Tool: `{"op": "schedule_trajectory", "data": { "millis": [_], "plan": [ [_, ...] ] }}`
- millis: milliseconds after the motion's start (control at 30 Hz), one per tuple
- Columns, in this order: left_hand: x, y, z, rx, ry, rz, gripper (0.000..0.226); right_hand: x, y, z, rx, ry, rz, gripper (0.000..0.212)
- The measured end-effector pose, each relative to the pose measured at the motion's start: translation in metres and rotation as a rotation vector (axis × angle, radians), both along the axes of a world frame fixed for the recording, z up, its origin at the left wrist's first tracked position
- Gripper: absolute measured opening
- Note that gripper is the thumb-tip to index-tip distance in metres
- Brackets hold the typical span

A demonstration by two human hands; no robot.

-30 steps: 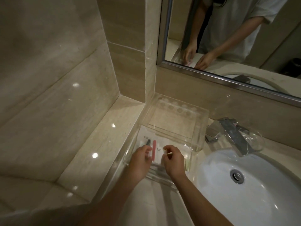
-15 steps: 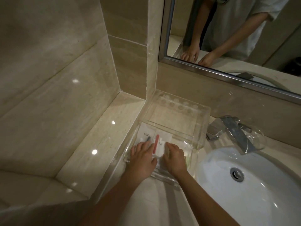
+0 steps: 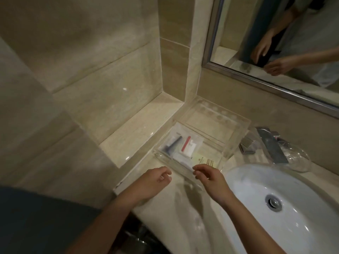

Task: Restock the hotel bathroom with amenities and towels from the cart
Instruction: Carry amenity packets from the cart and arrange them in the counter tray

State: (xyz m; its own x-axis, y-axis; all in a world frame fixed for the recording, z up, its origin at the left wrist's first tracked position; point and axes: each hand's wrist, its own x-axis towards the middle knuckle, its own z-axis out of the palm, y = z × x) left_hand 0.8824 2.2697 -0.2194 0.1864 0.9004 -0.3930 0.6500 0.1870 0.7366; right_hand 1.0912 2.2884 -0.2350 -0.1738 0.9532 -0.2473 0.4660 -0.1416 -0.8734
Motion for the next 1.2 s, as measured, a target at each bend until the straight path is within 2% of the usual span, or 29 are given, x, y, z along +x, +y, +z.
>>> {"op": "schedule_trajectory", "data": {
  "millis": [167,367,667,800,1033,1200],
  "plan": [
    [0.002,-0.076,0.015,-0.042,-0.040,0.113,0.023,0.004,-0.042,0.018,-0.028,0.060,0.203,0.019],
    [-0.013,-0.182,0.031,0.024,0.041,0.250,0.027,-0.024,-0.092,0.033,-0.006,0.082,0.507,0.023],
    [-0.051,-0.366,0.055,0.068,0.080,0.791,0.028,-0.137,-0.188,0.039,-0.004,0.062,1.016,0.021],
    [-0.054,-0.454,0.059,0.051,0.061,0.995,0.028,-0.187,-0.254,0.041,0.020,0.031,1.251,0.015],
    [-0.049,-0.616,0.064,0.093,0.112,1.290,0.030,-0.252,-0.404,0.061,0.070,-0.030,1.619,0.021],
    [-0.047,-0.748,0.075,0.086,0.185,1.428,0.029,-0.293,-0.530,0.088,0.043,-0.010,1.768,0.022]
  ]
}}
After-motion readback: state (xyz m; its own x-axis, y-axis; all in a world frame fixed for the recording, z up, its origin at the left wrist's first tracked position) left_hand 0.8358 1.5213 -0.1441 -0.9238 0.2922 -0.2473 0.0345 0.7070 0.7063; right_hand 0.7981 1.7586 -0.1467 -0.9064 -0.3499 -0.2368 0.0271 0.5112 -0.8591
